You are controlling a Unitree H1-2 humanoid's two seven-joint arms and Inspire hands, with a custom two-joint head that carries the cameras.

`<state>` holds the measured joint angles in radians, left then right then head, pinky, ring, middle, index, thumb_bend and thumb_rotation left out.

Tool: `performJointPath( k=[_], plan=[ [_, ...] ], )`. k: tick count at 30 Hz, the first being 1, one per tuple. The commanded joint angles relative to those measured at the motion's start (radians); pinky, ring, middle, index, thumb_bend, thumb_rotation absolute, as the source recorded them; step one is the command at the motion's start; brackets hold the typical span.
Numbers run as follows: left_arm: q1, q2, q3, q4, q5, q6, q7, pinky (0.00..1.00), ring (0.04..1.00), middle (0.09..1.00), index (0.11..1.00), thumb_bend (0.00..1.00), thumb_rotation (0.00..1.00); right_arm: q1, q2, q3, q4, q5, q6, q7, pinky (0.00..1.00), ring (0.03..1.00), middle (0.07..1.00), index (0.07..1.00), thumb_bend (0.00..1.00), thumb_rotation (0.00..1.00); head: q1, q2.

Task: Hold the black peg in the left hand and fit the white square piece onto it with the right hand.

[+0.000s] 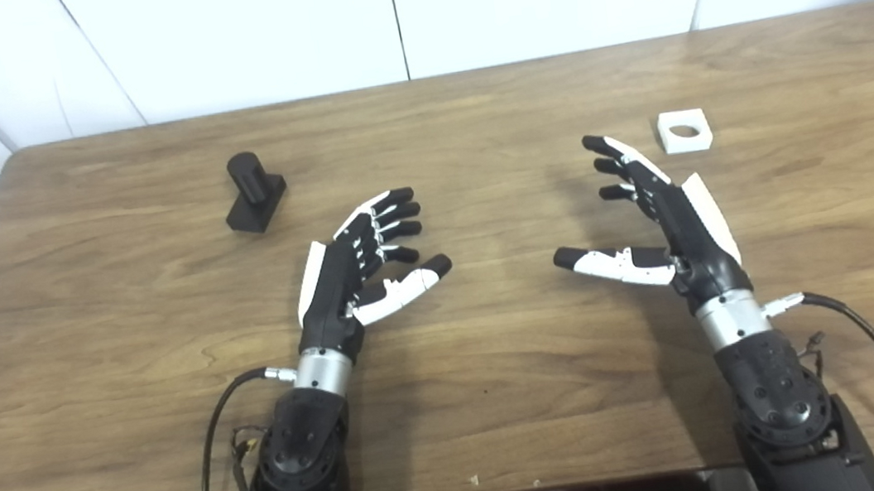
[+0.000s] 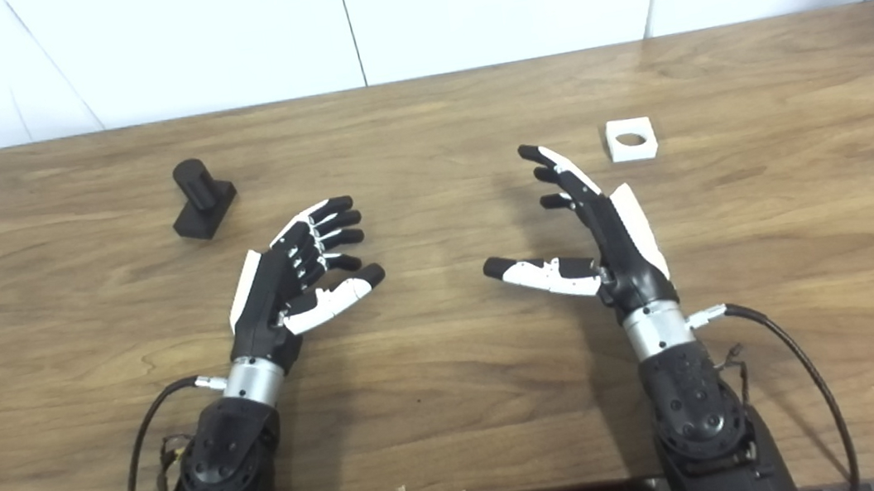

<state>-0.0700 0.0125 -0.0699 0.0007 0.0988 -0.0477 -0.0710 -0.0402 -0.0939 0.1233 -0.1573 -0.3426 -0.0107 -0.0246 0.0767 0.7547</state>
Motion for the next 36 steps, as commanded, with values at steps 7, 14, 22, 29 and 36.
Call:
performJointPath(
  k=[7,14,22,29,36],
  plan=[
    [-0.013,-0.011,-0.01,0.004,0.013,-0.035,0.019,0.62,0.718,0.757,0.764,0.71,0.18,-0.015,-0.005,-0.008,0.008,0.01,-0.089,-0.028,0.72,0.85,0.891,0.855,0.78,0.3,0.123,-0.04],
    [-0.011,-0.048,-0.034,0.054,0.037,-0.053,0.041,0.59,0.716,0.764,0.768,0.72,0.17,0.002,-0.037,-0.038,0.038,0.033,-0.111,-0.021,0.76,0.849,0.896,0.864,0.77,0.29,0.253,-0.097],
    [-0.014,-0.058,-0.047,0.074,0.157,-0.111,0.132,0.57,0.734,0.776,0.748,0.71,0.15,0.007,-0.058,-0.054,0.063,0.033,-0.132,-0.025,0.68,0.804,0.88,0.861,0.8,0.37,0.246,-0.096],
    [-0.009,-0.071,-0.028,0.032,0.208,-0.093,0.199,0.58,0.728,0.753,0.72,0.69,0.16,0.009,-0.064,-0.056,0.057,0.05,-0.121,-0.013,0.71,0.811,0.88,0.85,0.8,0.34,0.254,-0.099],
    [-0.011,-0.055,-0.021,-0.032,0.257,-0.046,0.22,0.6,0.727,0.742,0.7,0.69,0.19,0.006,-0.071,-0.056,0.062,0.053,-0.125,-0.012,0.71,0.812,0.88,0.84,0.8,0.36,0.258,-0.096]
  ],
)
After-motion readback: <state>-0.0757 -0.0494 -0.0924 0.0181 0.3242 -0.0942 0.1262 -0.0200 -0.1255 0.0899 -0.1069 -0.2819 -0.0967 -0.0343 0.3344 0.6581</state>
